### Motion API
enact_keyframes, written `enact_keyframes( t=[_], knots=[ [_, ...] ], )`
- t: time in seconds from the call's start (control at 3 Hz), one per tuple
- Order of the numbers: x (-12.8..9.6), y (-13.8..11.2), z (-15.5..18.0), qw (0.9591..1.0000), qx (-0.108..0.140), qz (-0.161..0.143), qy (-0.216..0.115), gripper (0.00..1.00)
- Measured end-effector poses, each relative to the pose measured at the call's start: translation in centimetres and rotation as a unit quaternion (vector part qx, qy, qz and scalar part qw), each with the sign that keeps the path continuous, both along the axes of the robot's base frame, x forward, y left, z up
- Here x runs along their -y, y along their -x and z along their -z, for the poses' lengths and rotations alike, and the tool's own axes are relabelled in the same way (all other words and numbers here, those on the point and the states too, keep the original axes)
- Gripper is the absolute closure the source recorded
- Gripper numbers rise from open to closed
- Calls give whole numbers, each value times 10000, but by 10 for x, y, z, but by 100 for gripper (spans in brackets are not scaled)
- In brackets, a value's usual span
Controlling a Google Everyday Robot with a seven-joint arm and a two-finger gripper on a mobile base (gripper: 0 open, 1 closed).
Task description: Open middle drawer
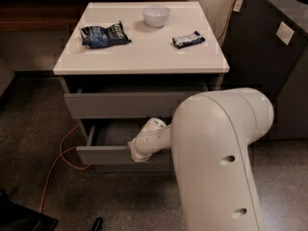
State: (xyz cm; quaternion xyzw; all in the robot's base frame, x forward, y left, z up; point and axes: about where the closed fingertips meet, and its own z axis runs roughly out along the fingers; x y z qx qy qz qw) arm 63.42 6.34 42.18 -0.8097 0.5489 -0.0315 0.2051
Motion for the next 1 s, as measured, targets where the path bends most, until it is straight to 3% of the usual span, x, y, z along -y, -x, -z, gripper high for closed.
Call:
enact_keyframes(
  t=[1.0],
  knots=[
    [-9,25,2,9996,-62,-268,5,100]
  ],
)
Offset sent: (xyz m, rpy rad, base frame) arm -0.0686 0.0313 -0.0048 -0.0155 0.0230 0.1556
